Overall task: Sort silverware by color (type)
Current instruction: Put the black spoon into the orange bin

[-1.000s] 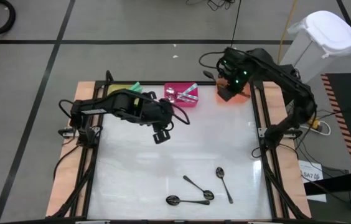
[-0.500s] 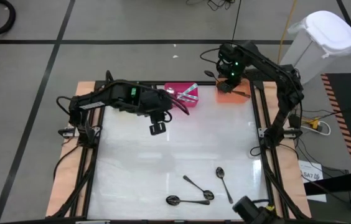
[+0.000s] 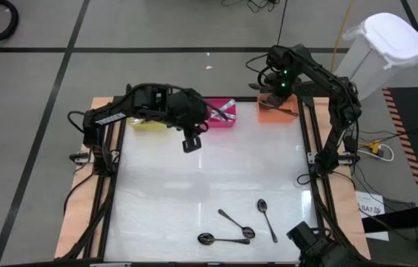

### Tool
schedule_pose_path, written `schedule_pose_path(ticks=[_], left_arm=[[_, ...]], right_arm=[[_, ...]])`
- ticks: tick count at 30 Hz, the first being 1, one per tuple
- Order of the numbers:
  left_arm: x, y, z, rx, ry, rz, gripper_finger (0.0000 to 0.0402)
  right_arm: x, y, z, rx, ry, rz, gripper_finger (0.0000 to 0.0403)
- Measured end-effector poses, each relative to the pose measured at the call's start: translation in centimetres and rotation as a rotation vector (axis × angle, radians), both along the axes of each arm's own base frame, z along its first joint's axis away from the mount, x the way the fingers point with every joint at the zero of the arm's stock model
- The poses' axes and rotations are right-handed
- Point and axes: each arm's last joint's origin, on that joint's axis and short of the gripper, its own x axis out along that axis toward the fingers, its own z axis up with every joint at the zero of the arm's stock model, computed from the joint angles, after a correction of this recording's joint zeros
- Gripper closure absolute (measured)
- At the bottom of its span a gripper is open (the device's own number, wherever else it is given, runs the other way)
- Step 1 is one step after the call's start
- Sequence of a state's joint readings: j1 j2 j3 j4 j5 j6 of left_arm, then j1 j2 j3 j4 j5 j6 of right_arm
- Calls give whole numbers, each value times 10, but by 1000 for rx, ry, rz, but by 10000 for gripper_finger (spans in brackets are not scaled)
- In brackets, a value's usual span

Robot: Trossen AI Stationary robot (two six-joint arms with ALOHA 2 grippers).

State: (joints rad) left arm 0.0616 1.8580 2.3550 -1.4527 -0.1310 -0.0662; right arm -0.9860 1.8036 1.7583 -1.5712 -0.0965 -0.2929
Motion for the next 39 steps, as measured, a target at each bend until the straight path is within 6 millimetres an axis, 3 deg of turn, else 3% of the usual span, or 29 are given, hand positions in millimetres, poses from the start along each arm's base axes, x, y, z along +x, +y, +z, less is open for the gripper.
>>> schedule_pose_path(ticks=[7,19,33,39], left_arm=[[0,1,0,-15,-11,25,277],[1,-9,0,-32,-17,35,277],[2,-10,0,-25,-18,22,277],[4,-10,2,-26,-54,10,277]], right_arm=[[-20,-10,-6,-6,54,-71,402],[-49,13,-74,219,284,-103,401],[-49,8,-80,119,321,-92,399],[-46,2,-92,129,350,-86,399]])
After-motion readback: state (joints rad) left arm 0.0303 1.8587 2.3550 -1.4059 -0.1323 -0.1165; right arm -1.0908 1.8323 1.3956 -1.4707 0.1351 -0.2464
